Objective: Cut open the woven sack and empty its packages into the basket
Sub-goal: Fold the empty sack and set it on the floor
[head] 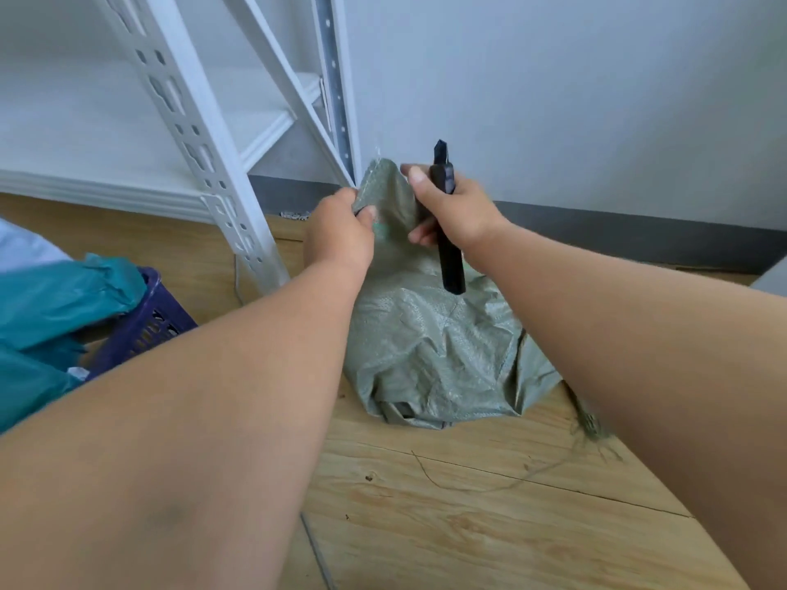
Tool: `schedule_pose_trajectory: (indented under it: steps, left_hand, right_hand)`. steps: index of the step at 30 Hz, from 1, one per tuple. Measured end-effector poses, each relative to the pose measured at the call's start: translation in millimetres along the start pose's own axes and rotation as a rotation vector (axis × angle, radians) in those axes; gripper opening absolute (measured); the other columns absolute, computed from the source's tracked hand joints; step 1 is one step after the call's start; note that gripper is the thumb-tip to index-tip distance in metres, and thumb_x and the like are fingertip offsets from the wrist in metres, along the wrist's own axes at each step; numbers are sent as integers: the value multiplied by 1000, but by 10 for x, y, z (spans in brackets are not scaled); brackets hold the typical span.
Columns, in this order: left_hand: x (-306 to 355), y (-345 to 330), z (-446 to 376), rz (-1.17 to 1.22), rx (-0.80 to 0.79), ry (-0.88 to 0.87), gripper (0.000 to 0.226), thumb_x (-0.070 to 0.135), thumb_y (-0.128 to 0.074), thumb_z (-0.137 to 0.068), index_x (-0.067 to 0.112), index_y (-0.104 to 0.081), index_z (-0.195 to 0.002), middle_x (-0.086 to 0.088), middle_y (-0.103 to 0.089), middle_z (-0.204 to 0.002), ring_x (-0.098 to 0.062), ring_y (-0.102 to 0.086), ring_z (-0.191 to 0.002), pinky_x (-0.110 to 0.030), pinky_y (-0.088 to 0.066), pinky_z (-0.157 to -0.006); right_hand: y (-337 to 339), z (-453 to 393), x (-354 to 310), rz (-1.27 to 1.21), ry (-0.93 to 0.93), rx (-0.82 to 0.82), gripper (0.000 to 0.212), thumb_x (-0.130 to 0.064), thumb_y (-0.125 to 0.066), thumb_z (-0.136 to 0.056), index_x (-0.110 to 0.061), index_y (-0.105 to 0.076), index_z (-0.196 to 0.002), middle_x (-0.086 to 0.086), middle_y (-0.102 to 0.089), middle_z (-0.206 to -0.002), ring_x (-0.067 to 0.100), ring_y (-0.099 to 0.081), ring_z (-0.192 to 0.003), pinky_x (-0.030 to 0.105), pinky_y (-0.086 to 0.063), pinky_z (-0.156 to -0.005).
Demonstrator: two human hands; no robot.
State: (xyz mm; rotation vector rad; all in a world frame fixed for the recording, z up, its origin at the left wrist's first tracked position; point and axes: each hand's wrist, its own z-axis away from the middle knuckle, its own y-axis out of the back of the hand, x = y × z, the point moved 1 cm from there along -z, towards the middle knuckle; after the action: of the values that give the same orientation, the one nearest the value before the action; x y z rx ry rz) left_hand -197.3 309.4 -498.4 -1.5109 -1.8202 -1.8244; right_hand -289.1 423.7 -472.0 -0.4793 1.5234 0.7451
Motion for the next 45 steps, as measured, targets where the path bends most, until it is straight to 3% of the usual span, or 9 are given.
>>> schedule_pose_trajectory:
  steps: [8,11,15,23,27,31,39,42,45]
  left_hand:
    - [626,483,-283,227,-55,-65,35,39,-68,-84,21,-59,-113,4,-64,-105,-18,-60,-94,-28,-45,-78]
    - [657,577,-368,-19,-274,-35,45,37,-76,-79,18,-58,-117,1,-64,-109,-22,-61,-97,-31,-49,-83]
    - [676,645,-408,-302,-322,29,33,36,-65,-88,11,-61,-110,-6,-62,-106,-27,-59,-96,-31,-46,-77]
    - [1411,940,-654,275,-147,-80,22,11,-57,-89,24,-65,-106,0,-66,-107,-21,-62,-97,-25,-49,-82]
    - [1573,1226,-774,535,-169,-120,21,26,-67,-86,25,-58,-105,4,-63,-102,-17,-62,-98,-29,-51,-89]
    - [1533,1301,-797,196,-518,-87,47,49,-56,-91,20,-54,-128,-2,-57,-133,-21,-55,-116,-35,-42,-97]
    - [1258,1377,-613,-250,-761,19,51,33,-79,-76,16,-56,-118,0,-62,-115,-19,-60,-108,-44,-53,-94]
    - [1140,1247,-576,-272,-572,26,37,24,-74,-82,12,-61,-116,-5,-66,-111,-23,-65,-102,-38,-56,-86]
    - [1071,1307,-640,-90,19,-10,22,26,-62,-90,20,-60,-111,2,-63,-108,-23,-61,-96,-31,-46,-76]
  right_hand:
    - [430,-65,-1018,113,109,161,32,-26,-77,-81,-15,-49,-72,2,-52,-59,8,-49,-40,15,-44,-43]
    - [746,-128,-1351,-181,125,344,22,-19,-74,-84,-13,-54,-81,3,-60,-70,11,-60,-53,21,-55,-54]
    - [939,-161,-1594,-48,116,379,18,-14,-72,-86,-14,-54,-86,6,-63,-74,9,-63,-48,22,-52,-48]
    - [466,-203,-1758,504,92,-109,25,-24,-79,-78,-15,-56,-76,3,-54,-59,15,-49,-47,24,-44,-51]
    - [563,-278,-1910,568,52,27,25,-28,-78,-75,-14,-57,-72,6,-54,-58,19,-48,-50,31,-45,-61]
    - [703,-269,-2043,207,171,217,21,-14,-71,-85,-17,-54,-73,3,-54,-67,14,-50,-50,20,-50,-46]
    - [994,-253,-2153,21,220,421,13,-6,-68,-83,-16,-60,-80,8,-68,-84,22,-68,-67,36,-62,-68]
    - [1086,-244,-2166,67,238,638,12,-16,-63,-82,-23,-57,-75,1,-67,-85,22,-70,-81,32,-60,-68]
    - [1236,-257,-2153,190,230,835,17,-17,-53,-79,-28,-59,-90,-7,-63,-91,18,-66,-94,29,-54,-80]
